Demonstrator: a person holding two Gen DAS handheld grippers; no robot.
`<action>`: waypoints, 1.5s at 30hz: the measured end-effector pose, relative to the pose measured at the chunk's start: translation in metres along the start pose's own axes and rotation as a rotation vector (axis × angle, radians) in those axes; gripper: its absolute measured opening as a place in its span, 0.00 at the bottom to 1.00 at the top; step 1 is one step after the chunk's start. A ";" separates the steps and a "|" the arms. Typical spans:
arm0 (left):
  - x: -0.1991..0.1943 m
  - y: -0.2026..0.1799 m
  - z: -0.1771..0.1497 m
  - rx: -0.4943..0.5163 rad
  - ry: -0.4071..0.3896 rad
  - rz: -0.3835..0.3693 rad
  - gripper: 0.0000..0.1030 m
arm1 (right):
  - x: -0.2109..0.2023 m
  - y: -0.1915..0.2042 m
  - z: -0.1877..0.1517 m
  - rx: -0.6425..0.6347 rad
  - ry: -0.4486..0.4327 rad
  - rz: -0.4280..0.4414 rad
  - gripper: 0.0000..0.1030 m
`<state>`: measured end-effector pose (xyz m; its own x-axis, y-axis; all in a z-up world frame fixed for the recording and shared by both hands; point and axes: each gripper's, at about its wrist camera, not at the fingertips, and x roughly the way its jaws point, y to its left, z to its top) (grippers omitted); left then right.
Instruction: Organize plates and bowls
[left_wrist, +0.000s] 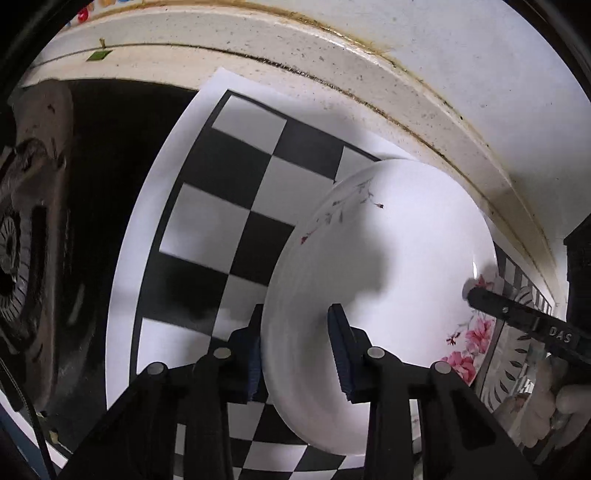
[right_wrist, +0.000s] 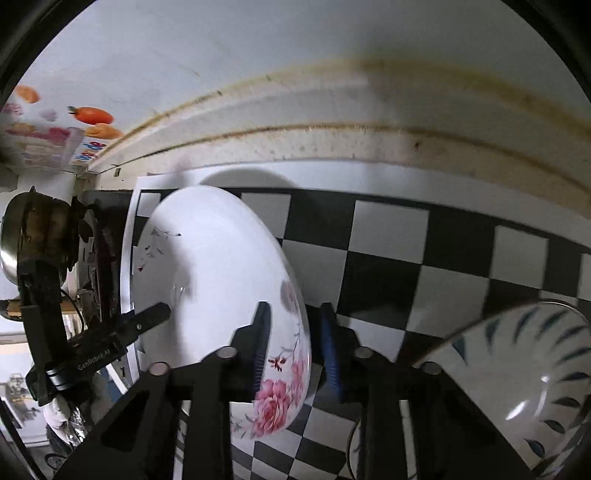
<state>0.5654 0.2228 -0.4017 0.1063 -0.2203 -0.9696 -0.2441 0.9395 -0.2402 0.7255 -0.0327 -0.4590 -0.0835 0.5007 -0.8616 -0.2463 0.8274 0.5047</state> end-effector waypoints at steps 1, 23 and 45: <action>0.001 -0.001 0.000 0.004 0.002 0.007 0.29 | 0.005 -0.001 0.001 0.007 0.009 0.009 0.18; -0.071 -0.078 -0.053 0.130 -0.066 0.030 0.29 | -0.073 0.009 -0.064 -0.052 -0.135 0.007 0.16; -0.062 -0.156 -0.166 0.346 0.060 -0.002 0.29 | -0.148 -0.083 -0.254 0.113 -0.188 0.002 0.16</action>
<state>0.4372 0.0464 -0.3119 0.0472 -0.2273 -0.9727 0.0981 0.9701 -0.2219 0.5129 -0.2401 -0.3871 0.1005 0.5319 -0.8408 -0.1357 0.8445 0.5180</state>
